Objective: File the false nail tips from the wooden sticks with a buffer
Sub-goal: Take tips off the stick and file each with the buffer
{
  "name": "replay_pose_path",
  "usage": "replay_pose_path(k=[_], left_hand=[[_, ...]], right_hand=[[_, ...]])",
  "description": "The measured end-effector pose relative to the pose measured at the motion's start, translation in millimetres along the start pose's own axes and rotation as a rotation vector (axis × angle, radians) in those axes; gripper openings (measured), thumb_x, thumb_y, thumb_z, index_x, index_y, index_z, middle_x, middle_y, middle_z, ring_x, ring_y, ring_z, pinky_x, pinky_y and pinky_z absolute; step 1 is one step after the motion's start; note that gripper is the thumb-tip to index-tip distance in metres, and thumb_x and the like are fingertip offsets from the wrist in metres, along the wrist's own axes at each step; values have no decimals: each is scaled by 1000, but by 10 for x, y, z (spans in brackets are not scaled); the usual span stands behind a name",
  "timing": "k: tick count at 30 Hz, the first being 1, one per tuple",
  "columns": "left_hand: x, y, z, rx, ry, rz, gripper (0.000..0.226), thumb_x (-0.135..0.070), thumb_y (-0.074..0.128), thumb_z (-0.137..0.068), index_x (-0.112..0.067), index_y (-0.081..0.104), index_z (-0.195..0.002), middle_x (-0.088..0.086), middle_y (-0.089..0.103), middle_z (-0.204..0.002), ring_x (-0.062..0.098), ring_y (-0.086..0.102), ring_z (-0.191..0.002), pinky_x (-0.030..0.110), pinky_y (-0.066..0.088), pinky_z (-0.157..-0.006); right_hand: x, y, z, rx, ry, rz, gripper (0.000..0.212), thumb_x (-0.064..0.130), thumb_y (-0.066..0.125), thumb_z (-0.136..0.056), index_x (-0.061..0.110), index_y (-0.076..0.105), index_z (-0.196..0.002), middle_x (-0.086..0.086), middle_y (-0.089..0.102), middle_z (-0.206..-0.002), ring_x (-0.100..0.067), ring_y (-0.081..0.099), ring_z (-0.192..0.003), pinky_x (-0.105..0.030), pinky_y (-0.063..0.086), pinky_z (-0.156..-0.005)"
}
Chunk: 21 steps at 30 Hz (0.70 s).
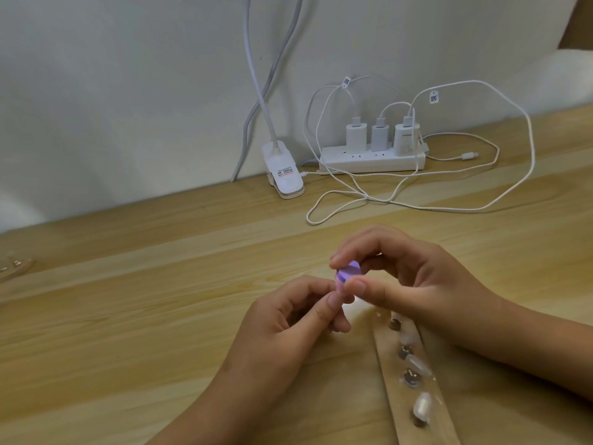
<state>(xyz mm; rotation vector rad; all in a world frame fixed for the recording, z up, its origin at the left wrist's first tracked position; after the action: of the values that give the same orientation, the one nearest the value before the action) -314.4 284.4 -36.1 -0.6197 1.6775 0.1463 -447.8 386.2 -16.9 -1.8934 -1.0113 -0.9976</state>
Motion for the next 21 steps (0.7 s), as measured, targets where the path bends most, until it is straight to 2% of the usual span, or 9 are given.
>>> replay_pose_path(k=[3, 6, 10, 15, 18, 21], left_hand=[[6, -8, -2, 2, -2, -4, 16, -42, 62, -88, -30, 72, -89, -8, 68, -70, 3, 64, -73, 15, 48, -72], [11, -5, -3, -1, -10, 18, 15, -39, 62, -87, -29, 73, -89, -7, 69, -70, 3, 64, -73, 14, 48, -72], [11, -5, -6, -7, -10, 22, 16, -40, 62, -86, -28, 73, -89, -6, 69, -70, 5, 66, -74, 16, 49, -73], [-15, 4, 5, 4, 2, 17, 20, -42, 60, -85, -26, 72, -87, -8, 67, -68, 1, 62, -70, 11, 45, -69], [-7, -3, 0, -3, -15, 53, 18, -36, 61, -87, -24, 73, -90, -5, 68, -69, 3, 64, -71, 12, 47, -70], [-19, -4, -10, -24, -31, 103, 15, -34, 65, -88, -21, 73, -89, -4, 68, -68, 3, 64, -71, 11, 47, -69]], right_hand=[[-5, 6, -1, -10, -16, 62, 21, 24, 76, -85, 14, 69, -102, 0, 65, -103, -16, 65, -99, -21, 51, -86], [-62, 6, -13, -25, 89, -76, 14, 27, 75, -84, 21, 72, -97, 5, 67, -99, -13, 67, -92, -18, 50, -81], [-89, 14, -23, -11, 105, -81, 19, 34, 76, -79, 28, 72, -96, 6, 68, -98, -17, 68, -91, -21, 50, -81], [-54, 40, 0, 16, 57, -62, 20, 33, 74, -82, 25, 71, -100, 2, 65, -105, -20, 67, -99, -23, 52, -86], [-99, -10, -34, -33, 90, -18, 17, 32, 75, -82, 25, 71, -97, 6, 66, -101, -13, 67, -93, -19, 50, -83], [-128, -63, -36, -97, 100, -20, 22, 33, 74, -78, 28, 71, -99, 6, 67, -102, -14, 67, -97, -21, 51, -85]])
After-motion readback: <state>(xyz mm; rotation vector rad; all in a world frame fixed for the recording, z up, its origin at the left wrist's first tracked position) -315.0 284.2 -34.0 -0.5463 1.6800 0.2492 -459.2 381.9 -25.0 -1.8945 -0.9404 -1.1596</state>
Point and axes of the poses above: each hand's wrist, its own z-axis away from the middle knuckle, its own y-axis out of the palm, x = y × z, the point moved 4 cm from there along -z, towards the middle knuckle
